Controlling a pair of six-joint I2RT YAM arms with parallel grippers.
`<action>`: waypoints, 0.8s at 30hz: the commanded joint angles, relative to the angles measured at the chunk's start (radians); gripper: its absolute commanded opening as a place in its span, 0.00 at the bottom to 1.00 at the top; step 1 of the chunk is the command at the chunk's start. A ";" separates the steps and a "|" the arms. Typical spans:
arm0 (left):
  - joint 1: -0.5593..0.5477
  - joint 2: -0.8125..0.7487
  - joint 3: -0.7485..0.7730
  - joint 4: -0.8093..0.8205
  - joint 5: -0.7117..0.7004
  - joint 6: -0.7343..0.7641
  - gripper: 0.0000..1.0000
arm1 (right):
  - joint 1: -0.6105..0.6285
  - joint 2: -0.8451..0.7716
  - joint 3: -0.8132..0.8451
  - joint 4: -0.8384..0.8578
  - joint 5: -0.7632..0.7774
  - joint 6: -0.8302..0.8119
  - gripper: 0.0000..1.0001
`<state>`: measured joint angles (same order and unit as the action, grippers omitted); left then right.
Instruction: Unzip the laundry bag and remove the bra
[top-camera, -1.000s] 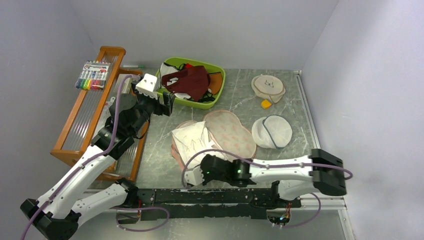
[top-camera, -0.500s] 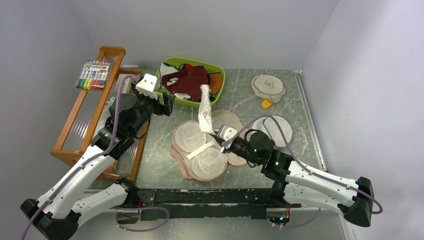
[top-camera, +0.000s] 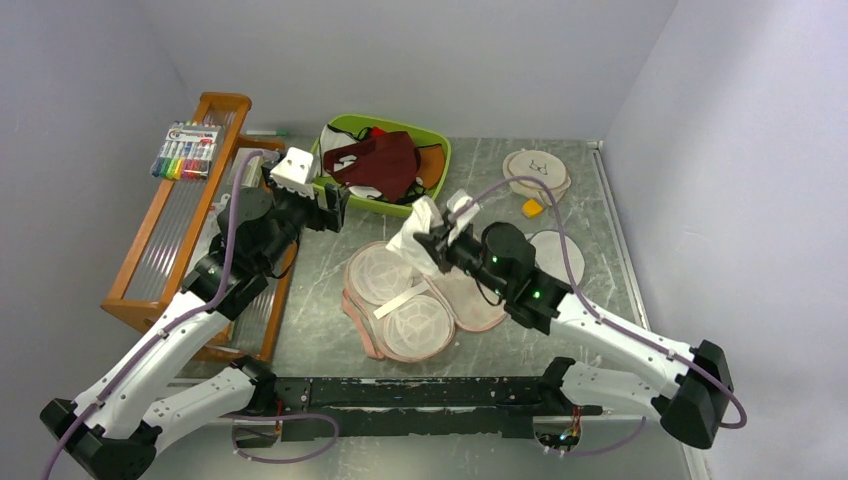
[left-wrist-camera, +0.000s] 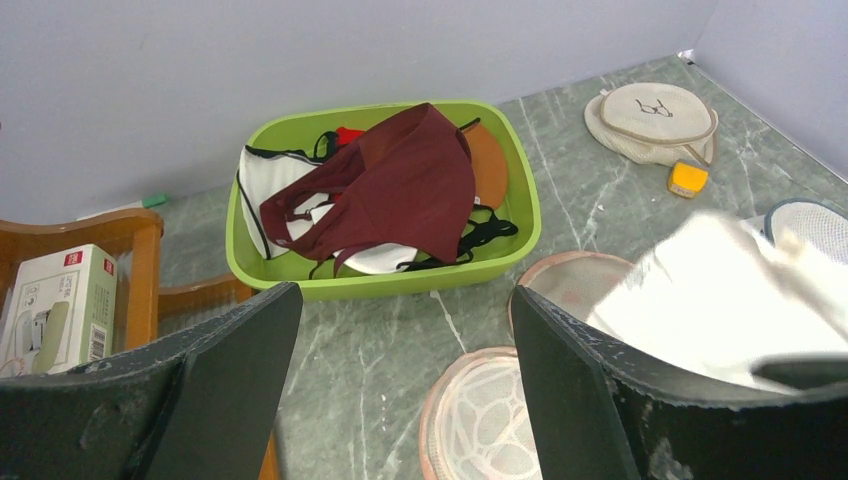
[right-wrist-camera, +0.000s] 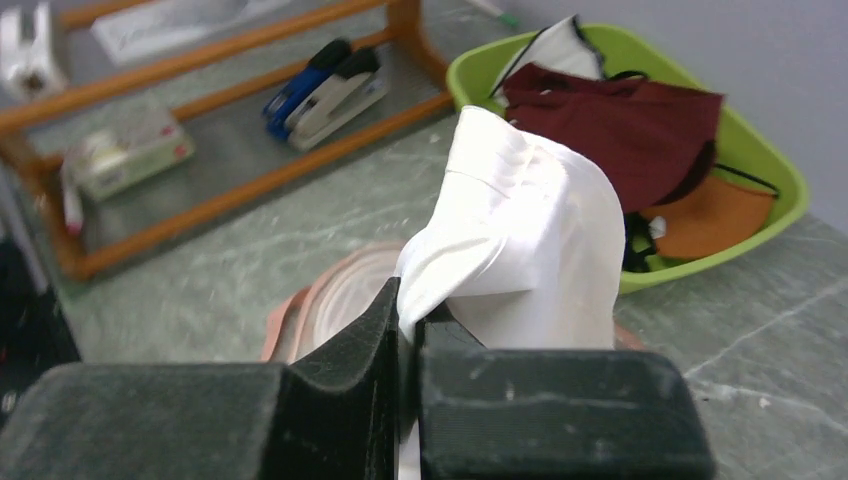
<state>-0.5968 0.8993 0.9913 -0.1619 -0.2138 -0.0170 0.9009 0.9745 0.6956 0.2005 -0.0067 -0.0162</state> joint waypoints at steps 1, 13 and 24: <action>0.008 -0.023 0.030 0.012 0.004 -0.008 0.88 | -0.043 0.087 0.176 -0.028 0.139 0.105 0.00; 0.008 -0.038 0.032 0.014 0.026 -0.016 0.88 | -0.183 0.457 0.643 -0.271 0.138 0.117 0.00; 0.008 -0.047 0.030 0.019 0.055 -0.027 0.88 | -0.243 0.757 0.892 -0.372 0.168 0.089 0.00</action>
<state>-0.5964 0.8658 0.9913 -0.1616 -0.1940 -0.0322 0.6857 1.6661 1.5185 -0.1345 0.1844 0.0708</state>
